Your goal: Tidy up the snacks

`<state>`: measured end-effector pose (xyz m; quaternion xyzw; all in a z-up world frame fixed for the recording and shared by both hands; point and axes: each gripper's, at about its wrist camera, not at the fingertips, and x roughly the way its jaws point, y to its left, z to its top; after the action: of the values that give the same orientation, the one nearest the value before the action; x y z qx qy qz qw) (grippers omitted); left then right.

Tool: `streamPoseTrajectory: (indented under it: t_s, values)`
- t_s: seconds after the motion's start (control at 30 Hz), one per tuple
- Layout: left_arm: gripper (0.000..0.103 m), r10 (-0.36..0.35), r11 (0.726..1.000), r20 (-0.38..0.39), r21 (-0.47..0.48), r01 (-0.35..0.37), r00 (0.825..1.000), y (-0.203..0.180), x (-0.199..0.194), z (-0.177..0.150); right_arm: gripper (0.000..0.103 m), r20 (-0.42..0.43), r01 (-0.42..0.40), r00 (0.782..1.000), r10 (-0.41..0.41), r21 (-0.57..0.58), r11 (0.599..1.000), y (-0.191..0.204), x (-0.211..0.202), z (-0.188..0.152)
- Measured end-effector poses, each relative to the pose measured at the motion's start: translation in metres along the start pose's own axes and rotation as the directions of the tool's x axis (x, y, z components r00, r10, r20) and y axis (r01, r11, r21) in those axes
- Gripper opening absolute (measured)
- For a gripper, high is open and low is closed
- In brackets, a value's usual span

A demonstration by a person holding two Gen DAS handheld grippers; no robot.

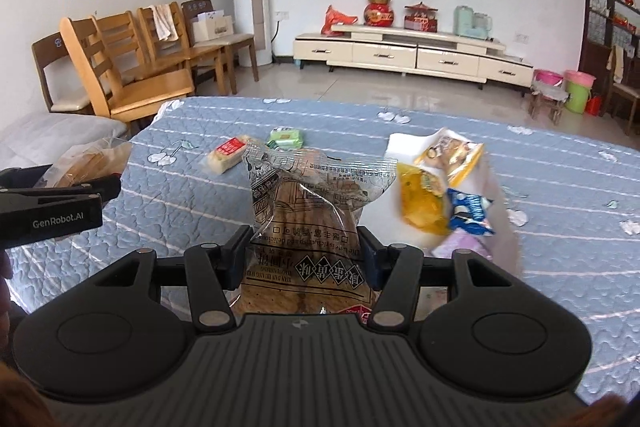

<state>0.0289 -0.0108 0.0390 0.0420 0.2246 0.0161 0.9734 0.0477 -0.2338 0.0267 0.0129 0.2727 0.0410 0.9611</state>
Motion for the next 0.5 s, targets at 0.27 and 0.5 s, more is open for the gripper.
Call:
streamPoseTrajectory:
  t_s: [0.27,0.5]
  values:
    - [0.080,-0.001,1.000,0.013,0.023,0.001,1.000,-0.010,-0.009,0.000,0.068,0.030,0.011,0.999,-0.011,0.015,1.000,-0.012,-0.020,-0.006]
    - [0.080,-0.012,1.000,0.021,0.026,0.012,1.000,-0.015,-0.015,0.001,0.068,0.055,0.022,0.998,-0.022,0.011,1.000,-0.011,-0.032,-0.007]
